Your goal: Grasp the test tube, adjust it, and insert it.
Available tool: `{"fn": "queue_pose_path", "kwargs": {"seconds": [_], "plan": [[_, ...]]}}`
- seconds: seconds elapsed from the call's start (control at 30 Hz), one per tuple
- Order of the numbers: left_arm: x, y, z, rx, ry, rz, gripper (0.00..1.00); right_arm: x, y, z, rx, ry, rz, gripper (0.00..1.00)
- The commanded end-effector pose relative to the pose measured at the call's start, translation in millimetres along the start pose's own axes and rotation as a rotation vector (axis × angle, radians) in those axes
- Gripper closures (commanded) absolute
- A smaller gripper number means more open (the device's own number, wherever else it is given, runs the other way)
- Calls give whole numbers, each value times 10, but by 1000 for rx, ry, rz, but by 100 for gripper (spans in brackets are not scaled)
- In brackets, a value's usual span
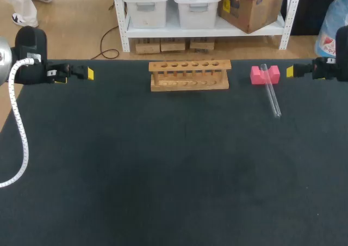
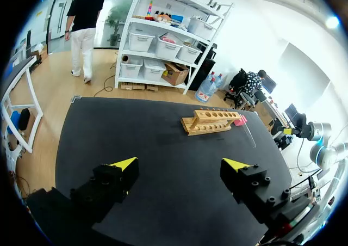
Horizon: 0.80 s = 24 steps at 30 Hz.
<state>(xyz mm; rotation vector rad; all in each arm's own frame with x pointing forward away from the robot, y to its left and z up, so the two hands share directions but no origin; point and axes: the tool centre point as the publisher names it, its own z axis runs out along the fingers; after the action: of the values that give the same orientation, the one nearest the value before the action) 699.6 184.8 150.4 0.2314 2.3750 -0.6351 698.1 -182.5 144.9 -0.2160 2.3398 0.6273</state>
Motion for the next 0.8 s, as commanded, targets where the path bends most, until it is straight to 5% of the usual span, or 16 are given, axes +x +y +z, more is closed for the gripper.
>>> {"fn": "queue_pose_path", "kwargs": {"seconds": [0.03,0.5,0.8], "plan": [[-6,-5,0,-3,3,-1,0,1,14,-8,7,0,0,0],[-6,-5,0,-3,3,-1,0,1,14,-8,7,0,0,0],[-431,182,97,301,-87,275,0,1,14,-8,7,0,0,0]]}}
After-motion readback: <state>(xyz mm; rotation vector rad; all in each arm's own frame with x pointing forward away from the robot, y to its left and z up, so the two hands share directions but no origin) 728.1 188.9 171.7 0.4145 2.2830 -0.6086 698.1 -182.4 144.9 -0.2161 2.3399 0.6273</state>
